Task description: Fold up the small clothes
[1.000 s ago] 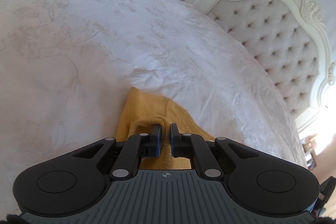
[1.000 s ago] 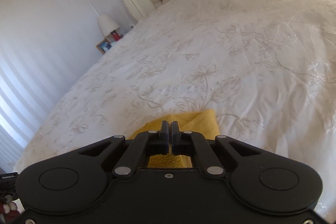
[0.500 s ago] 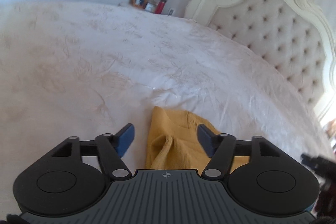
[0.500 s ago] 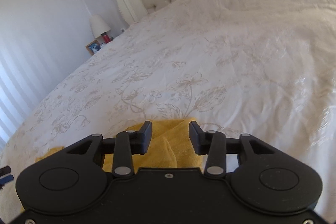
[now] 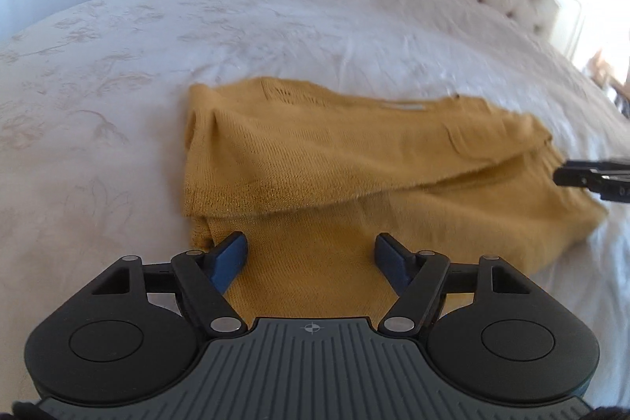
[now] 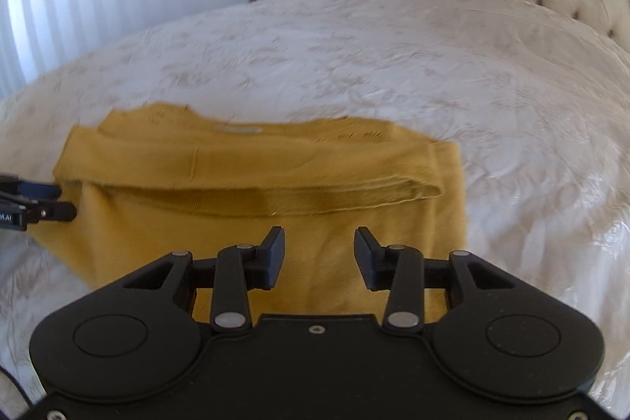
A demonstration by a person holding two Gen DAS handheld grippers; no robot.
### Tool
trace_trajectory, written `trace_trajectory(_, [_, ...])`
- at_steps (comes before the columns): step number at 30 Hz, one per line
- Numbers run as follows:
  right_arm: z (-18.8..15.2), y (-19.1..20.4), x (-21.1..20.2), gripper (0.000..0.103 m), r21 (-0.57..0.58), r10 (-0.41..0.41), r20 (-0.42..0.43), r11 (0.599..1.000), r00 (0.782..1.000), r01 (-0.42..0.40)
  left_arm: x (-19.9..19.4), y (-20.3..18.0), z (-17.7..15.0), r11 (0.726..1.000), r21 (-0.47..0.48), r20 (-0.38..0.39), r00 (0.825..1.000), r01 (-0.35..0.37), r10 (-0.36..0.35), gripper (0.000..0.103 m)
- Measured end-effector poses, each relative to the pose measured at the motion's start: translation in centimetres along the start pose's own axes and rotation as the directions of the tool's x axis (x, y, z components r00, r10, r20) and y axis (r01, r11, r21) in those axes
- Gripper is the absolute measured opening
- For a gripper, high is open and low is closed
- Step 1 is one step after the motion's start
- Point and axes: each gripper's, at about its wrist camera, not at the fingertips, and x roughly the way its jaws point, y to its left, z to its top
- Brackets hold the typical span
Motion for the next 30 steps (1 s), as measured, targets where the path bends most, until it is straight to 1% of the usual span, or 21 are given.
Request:
trace_trajectory(1, [0.0,0.6,0.5,0.05,-0.013,-0.003,-0.012,1.0,1.0,0.002,0.1,0.3,-0.3,1.0,-0.007,0.002,1.0,0.013,-0.013,0.07])
trace_trajectory(3, [0.0,1.4,1.5,0.05,-0.02,-0.004,-0.033,1.0,0.999,0.004,0.1,1.1,-0.6,0.997,-0.061,0.022,0.999,0.046,-0.045,0.071])
trace_trajectory(6, [0.7,2.4,2.7,0.05,-0.017,-0.009,-0.046,1.0,0.999,0.008,-0.1,1.2,-0.6,0.995,-0.067,0.042,0.997,0.072,-0.069,0.072])
trace_trajectory(8, [1.8,2.5,3.7,0.05,0.011,-0.009,-0.04,1.0,0.999,0.01,-0.2,1.4,-0.4,0.993,-0.081,0.067,0.994,0.087,-0.082,0.072])
trace_trajectory(12, [4.9,1.6,6.0,0.05,0.076,-0.033,-0.03,0.996,0.999,0.035,-1.0,2.2,0.4,0.983,-0.132,0.144,0.983,0.13,-0.111,0.072])
trace_trajectory(15, [7.2,0.7,8.5,0.049,0.081,-0.099,-0.037,0.991,0.994,0.102,-1.8,2.3,0.8,0.98,-0.134,0.203,0.972,0.148,-0.119,0.072])
trace_trajectory(17, [8.2,-0.6,9.9,0.049,0.127,-0.13,-0.059,0.983,0.99,0.136,-2.0,2.4,1.0,0.98,-0.13,0.22,0.968,0.151,-0.12,0.073])
trace_trajectory(20, [8.5,-2.3,9.6,0.049,0.228,-0.168,-0.035,0.958,0.985,0.171,-2.1,2.4,1.2,0.981,-0.128,0.23,0.966,0.149,-0.117,0.073])
trace_trajectory(22, [8.4,-2.4,8.5,0.051,0.239,-0.178,-0.013,0.955,0.984,0.176,-2.2,2.6,1.2,0.98,-0.133,0.234,0.965,0.15,-0.116,0.073])
trace_trajectory(24, [8.2,-1.1,7.1,0.051,0.177,-0.153,0.013,0.973,0.988,0.149,-2.1,2.6,1.3,0.98,-0.143,0.227,0.968,0.139,-0.104,0.073])
trace_trajectory(26, [7.7,1.0,5.4,0.051,0.091,-0.105,0.035,0.991,0.994,0.102,-2.1,2.8,1.3,0.981,-0.149,0.222,0.971,0.122,-0.087,0.073])
trace_trajectory(28, [7.0,3.7,4.0,0.051,0.006,-0.033,0.044,0.999,0.998,0.033,-2.2,3.2,1.4,0.98,-0.167,0.223,0.973,0.104,-0.065,0.073])
trace_trajectory(30, [6.1,6.3,3.6,0.051,-0.063,0.051,0.015,0.997,0.999,-0.05,-2.6,3.9,1.5,0.977,-0.202,0.227,0.974,0.074,-0.027,0.073])
